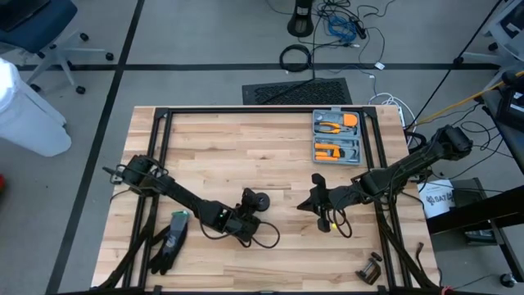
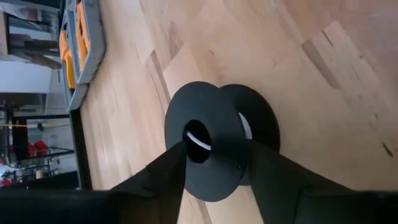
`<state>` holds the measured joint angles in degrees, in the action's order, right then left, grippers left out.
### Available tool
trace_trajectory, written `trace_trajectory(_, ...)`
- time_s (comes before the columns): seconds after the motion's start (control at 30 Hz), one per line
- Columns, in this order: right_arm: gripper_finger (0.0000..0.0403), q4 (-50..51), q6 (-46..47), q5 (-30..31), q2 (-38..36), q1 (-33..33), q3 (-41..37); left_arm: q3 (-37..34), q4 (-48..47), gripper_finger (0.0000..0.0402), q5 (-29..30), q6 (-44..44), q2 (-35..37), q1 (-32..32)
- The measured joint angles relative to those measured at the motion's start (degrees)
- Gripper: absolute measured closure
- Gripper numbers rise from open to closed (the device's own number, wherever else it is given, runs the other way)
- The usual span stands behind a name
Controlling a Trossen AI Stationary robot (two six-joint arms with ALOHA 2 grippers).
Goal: Coil cords
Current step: Uncoil the white wire from the spool
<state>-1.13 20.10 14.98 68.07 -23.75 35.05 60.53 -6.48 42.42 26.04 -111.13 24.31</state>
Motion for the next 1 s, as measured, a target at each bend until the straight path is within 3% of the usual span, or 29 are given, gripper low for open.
trace_trajectory(0.33,0.0403,0.0,0.1,0.0,0.0,0.0,0.0,0.0,0.2,0.0346,1.0,-0.1,0.0,0.3)
trace_trajectory(0.47,0.0403,0.1,0.0,0.0,0.0,0.0,0.0,0.1,0.6,0.0388,4.9,-2.3,0.0,0.7)
trace_trajectory(0.77,0.0403,-0.3,-1.2,3.3,0.0,0.0,0.0,2.2,-0.3,0.0394,6.8,-10.9,1.2,2.2)
trace_trajectory(1.0,0.0403,-2.0,-8.3,7.1,0.0,0.1,0.0,4.4,-0.1,0.0394,6.9,-14.4,4.4,3.2)
